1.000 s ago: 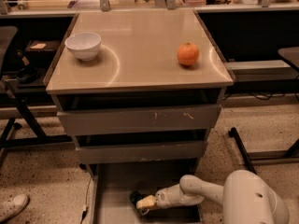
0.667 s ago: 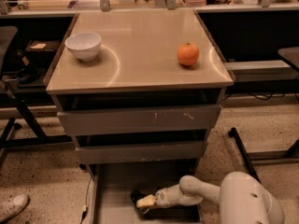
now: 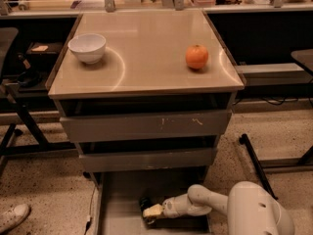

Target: Place green can into bottom drawer

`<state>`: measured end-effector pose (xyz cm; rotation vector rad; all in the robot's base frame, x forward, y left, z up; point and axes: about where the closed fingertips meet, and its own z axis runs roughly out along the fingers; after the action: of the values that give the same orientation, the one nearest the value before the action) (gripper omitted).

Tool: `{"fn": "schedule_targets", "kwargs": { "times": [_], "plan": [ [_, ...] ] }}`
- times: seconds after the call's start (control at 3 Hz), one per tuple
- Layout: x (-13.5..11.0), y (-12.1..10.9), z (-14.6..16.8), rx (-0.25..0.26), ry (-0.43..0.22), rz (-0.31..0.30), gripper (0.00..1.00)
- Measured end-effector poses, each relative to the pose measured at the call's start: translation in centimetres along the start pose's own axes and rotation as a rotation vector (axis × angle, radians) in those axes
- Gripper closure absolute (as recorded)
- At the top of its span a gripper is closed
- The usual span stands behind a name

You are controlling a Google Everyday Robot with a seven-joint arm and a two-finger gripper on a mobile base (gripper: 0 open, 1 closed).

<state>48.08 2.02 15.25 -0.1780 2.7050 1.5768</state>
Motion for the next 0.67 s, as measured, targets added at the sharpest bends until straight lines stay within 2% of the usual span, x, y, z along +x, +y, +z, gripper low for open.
{"fn": "schedule_targets", "kwargs": {
  "times": [0.67],
  "plan": [
    [0.00, 0.00, 0.01, 0.000, 0.000, 0.000, 0.36]
  ]
}}
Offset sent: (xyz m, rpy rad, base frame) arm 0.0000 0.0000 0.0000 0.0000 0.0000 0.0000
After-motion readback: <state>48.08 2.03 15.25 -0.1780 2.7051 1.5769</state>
